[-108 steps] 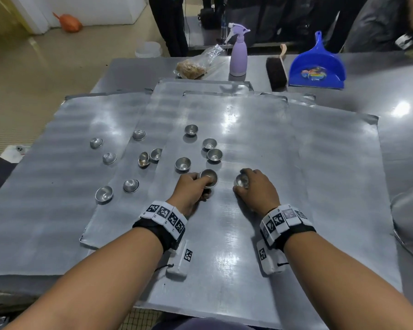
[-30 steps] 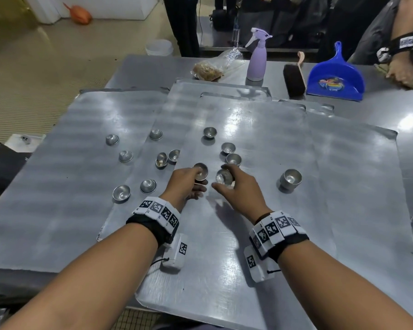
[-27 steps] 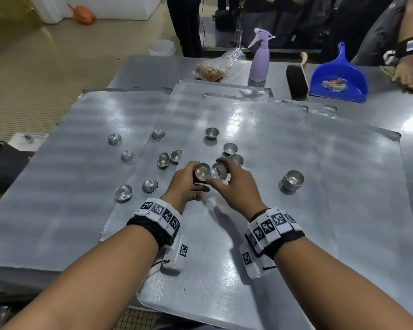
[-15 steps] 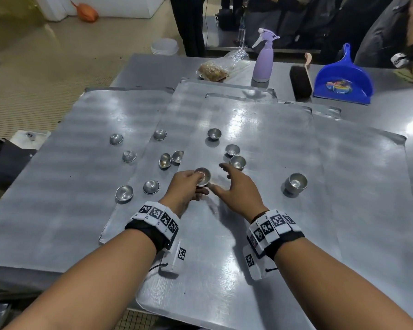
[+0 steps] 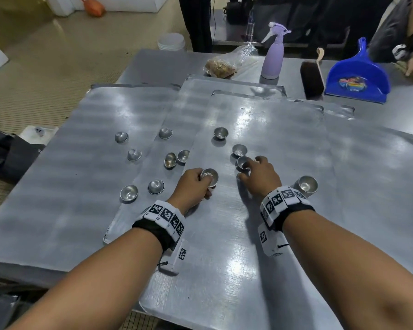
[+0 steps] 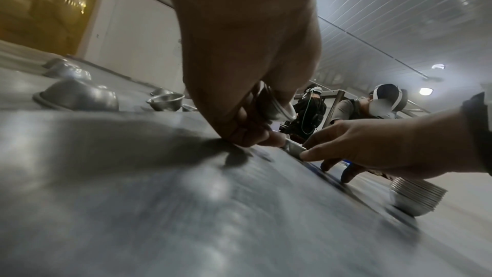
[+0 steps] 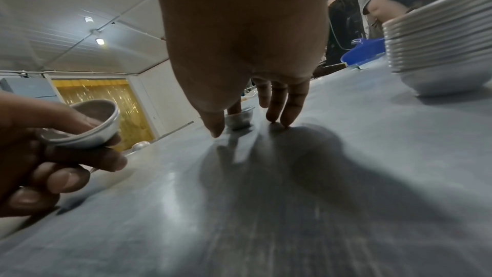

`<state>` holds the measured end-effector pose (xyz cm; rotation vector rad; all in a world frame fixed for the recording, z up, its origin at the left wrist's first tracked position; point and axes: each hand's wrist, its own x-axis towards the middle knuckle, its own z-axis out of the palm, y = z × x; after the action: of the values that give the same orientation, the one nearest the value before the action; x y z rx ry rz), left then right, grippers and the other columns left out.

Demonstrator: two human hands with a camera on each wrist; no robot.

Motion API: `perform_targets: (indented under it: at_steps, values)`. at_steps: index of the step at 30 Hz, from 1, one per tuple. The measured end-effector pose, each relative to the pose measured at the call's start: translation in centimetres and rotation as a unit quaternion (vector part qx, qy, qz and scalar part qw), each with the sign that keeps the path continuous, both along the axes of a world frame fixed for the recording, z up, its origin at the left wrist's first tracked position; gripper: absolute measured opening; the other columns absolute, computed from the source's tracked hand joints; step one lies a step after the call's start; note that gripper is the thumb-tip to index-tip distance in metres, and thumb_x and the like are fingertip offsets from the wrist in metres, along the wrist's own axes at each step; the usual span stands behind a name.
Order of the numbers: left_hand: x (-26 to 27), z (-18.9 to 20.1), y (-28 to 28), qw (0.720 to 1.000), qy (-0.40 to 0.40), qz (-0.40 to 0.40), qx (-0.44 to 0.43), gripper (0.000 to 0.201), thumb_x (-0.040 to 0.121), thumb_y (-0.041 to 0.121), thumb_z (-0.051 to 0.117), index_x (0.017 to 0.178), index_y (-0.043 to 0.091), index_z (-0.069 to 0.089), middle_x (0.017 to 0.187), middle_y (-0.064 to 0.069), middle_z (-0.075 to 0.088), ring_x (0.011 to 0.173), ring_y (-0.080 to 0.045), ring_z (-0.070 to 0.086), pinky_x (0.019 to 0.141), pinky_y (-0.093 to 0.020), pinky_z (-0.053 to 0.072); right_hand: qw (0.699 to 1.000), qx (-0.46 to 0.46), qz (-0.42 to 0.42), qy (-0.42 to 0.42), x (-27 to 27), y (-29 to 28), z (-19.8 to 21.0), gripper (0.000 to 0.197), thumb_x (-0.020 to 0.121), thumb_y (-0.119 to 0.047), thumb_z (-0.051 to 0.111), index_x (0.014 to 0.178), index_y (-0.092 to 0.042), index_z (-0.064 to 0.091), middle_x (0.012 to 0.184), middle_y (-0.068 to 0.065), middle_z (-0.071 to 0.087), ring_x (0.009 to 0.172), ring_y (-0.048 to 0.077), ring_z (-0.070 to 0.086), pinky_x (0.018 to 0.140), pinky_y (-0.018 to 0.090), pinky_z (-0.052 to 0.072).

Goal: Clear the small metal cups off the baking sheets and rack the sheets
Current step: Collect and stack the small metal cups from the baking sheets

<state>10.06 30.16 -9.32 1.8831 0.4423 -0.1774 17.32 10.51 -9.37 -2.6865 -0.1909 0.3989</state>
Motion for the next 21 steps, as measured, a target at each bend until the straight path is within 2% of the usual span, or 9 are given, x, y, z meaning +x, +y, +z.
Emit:
perform_targets:
  at_steps: [3, 5, 7, 9, 12, 14, 17, 21]
  values:
    - [-0.2, -0.3, 0.1, 1.000, -0.010, 0.001, 0.006, 0.018, 0.098, 0.019, 0.054, 0.095, 0.007, 0.066, 0.082, -0.012, 0.077, 0.058, -0.016, 0.072, 0.050, -0.024, 0.048, 1.000, 0.007, 0.005, -0.009, -0.1, 0.1, -0.2, 0.029, 0.094, -0.038, 0.058, 0.121, -0.030, 0.063, 0.146, 0.007, 0.041, 0.130, 0.031, 0.042, 0.098, 0.045, 0.045]
    - [-0.4, -0.3, 0.1, 1.000, -0.020, 0.005, 0.004, 0.017, 0.099, 0.018, 0.054, 0.093, 0.007, 0.066, 0.082, -0.012, 0.077, 0.057, -0.016, 0.071, 0.052, -0.024, 0.049, 1.000, 0.015, 0.010, -0.023, -0.5, 0.1, -0.5, 0.023, 0.092, -0.038, 0.058, 0.109, -0.026, 0.067, 0.133, 0.004, 0.052, 0.122, 0.029, 0.048, 0.091, 0.041, 0.047]
    - [-0.5, -0.2, 0.0, 1.000, -0.025, 0.009, 0.001, 0.018, 0.099, 0.018, 0.054, 0.092, 0.007, 0.067, 0.082, -0.013, 0.076, 0.057, -0.017, 0.070, 0.055, -0.026, 0.052, 0.999, 0.026, 0.002, -0.034, -1.0, 0.1, -0.5, 0.023, 0.091, -0.038, 0.059, 0.105, -0.021, 0.066, 0.119, 0.004, 0.058, 0.114, 0.028, 0.052, 0.085, 0.040, 0.048]
    - [-0.5, -0.2, -0.2, 1.000, -0.026, 0.012, -0.002, 0.019, 0.098, 0.018, 0.055, 0.092, 0.006, 0.068, 0.081, -0.013, 0.076, 0.057, -0.018, 0.070, 0.056, -0.029, 0.053, 0.998, 0.049, -0.018, -0.035, -1.5, 0.1, -0.4, 0.033, 0.088, -0.037, 0.063, 0.117, -0.020, 0.060, 0.117, 0.005, 0.060, 0.111, 0.028, 0.054, 0.084, 0.040, 0.049]
    - [-0.6, 0.0, -0.3, 1.000, -0.021, 0.013, -0.007, 0.020, 0.098, 0.017, 0.054, 0.091, 0.006, 0.068, 0.081, -0.012, 0.077, 0.058, -0.019, 0.070, 0.054, -0.026, 0.051, 0.998, 0.054, -0.020, -0.039, -2.4, 0.1, -0.4, 0.058, 0.088, -0.038, 0.065, 0.139, -0.018, 0.045, 0.125, 0.008, 0.057, 0.116, 0.030, 0.052, 0.089, 0.041, 0.047]
    - [-0.7, 0.1, -0.4, 1.000, -0.018, 0.018, -0.018, 0.019, 0.099, 0.015, 0.052, 0.091, 0.007, 0.067, 0.082, -0.012, 0.077, 0.058, -0.020, 0.069, 0.050, -0.024, 0.049, 0.999, 0.039, -0.009, -0.035, -3.0, 0.0, -0.6, 0.057, 0.090, -0.040, 0.063, 0.139, -0.017, 0.047, 0.129, 0.008, 0.053, 0.119, 0.028, 0.050, 0.091, 0.040, 0.047]
    - [-0.7, 0.3, -0.5, 0.998, -0.012, 0.044, -0.053, 0.018, 0.098, 0.012, 0.052, 0.095, 0.005, 0.067, 0.083, -0.013, 0.077, 0.059, -0.021, 0.067, 0.049, -0.026, 0.048, 0.999, 0.047, -0.009, -0.021, -3.8, -0.2, -0.6, 0.054, 0.088, -0.042, 0.064, 0.135, -0.019, 0.052, 0.129, 0.006, 0.052, 0.119, 0.026, 0.050, 0.090, 0.038, 0.047]
    - [-0.3, 0.1, -0.4, 0.994, -0.010, 0.087, -0.071, 0.019, 0.096, 0.011, 0.050, 0.096, 0.003, 0.068, 0.080, -0.012, 0.076, 0.057, -0.020, 0.065, 0.049, -0.026, 0.045, 0.994, 0.099, -0.004, -0.036, -4.7, -0.2, -0.2, 0.046, 0.086, -0.041, 0.068, 0.126, -0.021, 0.055, 0.119, 0.003, 0.061, 0.111, 0.024, 0.056, 0.086, 0.036, 0.047]
